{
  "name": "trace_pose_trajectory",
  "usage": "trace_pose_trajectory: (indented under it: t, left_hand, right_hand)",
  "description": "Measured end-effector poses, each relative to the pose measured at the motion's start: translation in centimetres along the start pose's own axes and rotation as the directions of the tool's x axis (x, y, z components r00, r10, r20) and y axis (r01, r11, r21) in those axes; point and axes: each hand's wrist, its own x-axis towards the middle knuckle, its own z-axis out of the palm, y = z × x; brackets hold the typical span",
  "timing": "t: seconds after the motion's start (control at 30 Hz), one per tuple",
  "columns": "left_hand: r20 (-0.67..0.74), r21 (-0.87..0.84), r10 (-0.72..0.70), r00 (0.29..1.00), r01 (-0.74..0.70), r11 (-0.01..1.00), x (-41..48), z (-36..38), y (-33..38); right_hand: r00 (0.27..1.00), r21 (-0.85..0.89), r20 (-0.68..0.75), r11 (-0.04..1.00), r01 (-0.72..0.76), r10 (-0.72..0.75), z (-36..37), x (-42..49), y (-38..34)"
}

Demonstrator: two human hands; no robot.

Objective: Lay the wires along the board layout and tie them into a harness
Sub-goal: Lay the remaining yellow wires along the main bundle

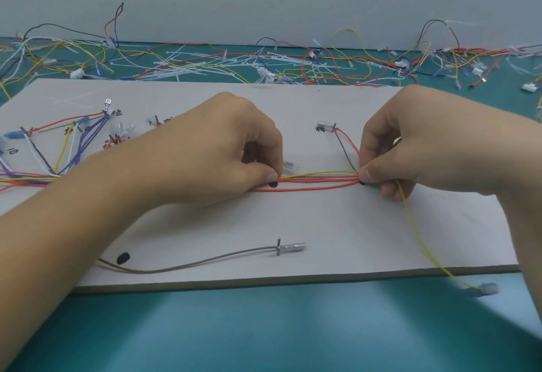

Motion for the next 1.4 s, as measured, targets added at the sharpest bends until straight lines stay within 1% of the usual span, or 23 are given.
trace_pose_trajectory:
  t: [0.13,0.27,0.33,0.37,0.5,0.6,0.77,0.87,0.93,1.0,1.07,1.13,1.23,1.33,1.4]
  left_hand:
    - [0.075,0.012,-0.055,0.996,0.054,0.998,-1.2,-1.6,-0.8]
    - [0.197,0.091,-0.184,0.963,0.169,0.981,-2.7,-4.2,-1.7]
    - [0.216,0.134,-0.249,0.944,0.224,0.965,-3.1,-4.9,-2.1]
    - [0.216,0.148,-0.272,0.938,0.244,0.958,-3.2,-4.9,-2.2]
    - [0.163,0.152,-0.275,0.948,0.251,0.956,-3.3,-4.5,-1.7]
    - [0.137,0.178,-0.280,0.950,0.255,0.950,-3.4,-4.8,-1.5]
    - [0.138,0.234,-0.344,0.929,0.307,0.923,-3.6,-4.7,-1.0]
    - [0.041,0.284,-0.340,0.940,0.315,0.906,-3.2,-3.8,-0.7]
    - [-0.077,0.337,-0.335,0.939,0.341,0.877,-3.5,-2.9,-0.9]
    - [-0.210,0.403,-0.281,0.937,0.345,0.848,-4.7,-1.7,-1.0]
    - [-0.285,0.425,-0.190,0.940,0.301,0.854,-6.4,-0.3,-1.0]
    - [-0.352,0.371,-0.122,0.928,0.258,0.892,-7.5,0.7,-1.1]
    - [-0.432,0.289,-0.080,0.898,0.222,0.931,-8.1,1.7,-1.7]
    - [-0.480,0.206,-0.081,0.874,0.202,0.958,-8.2,1.9,-2.0]
    - [-0.483,0.167,-0.087,0.871,0.190,0.967,-8.2,1.7,-2.4]
  right_hand:
    - [0.996,-0.030,-0.021,0.996,0.081,-0.081,1.5,-0.1,-1.1]
    - [0.969,-0.011,-0.158,0.982,0.188,-0.187,3.9,0.5,-2.6]
    - [0.950,-0.017,-0.224,0.975,0.222,-0.220,4.9,0.8,-3.2]
    - [0.945,-0.015,-0.234,0.972,0.234,-0.231,5.2,0.9,-3.5]
    - [0.957,0.077,-0.192,0.968,0.237,-0.219,5.2,1.1,-3.3]
    - [0.959,0.124,-0.151,0.958,0.260,-0.241,5.0,1.0,-3.2]
    - [0.954,0.080,-0.128,0.956,0.281,-0.270,4.8,0.9,-3.6]
    - [0.949,0.046,-0.144,0.956,0.291,-0.282,5.0,0.9,-3.8]
    - [0.947,0.032,-0.157,0.957,0.288,-0.280,5.2,0.9,-3.8]
    - [0.946,0.032,-0.171,0.958,0.284,-0.274,5.2,0.9,-3.8]
    - [0.942,0.018,-0.185,0.958,0.286,-0.278,5.3,1.0,-3.9]
    - [0.943,0.007,-0.189,0.960,0.280,-0.273,5.3,0.9,-4.0]
    - [0.948,0.012,-0.183,0.963,0.268,-0.261,5.3,0.6,-4.2]
    - [0.945,-0.007,-0.202,0.965,0.262,-0.257,5.6,0.4,-4.5]
    - [0.943,-0.029,-0.213,0.966,0.255,-0.256,5.7,0.0,-4.6]
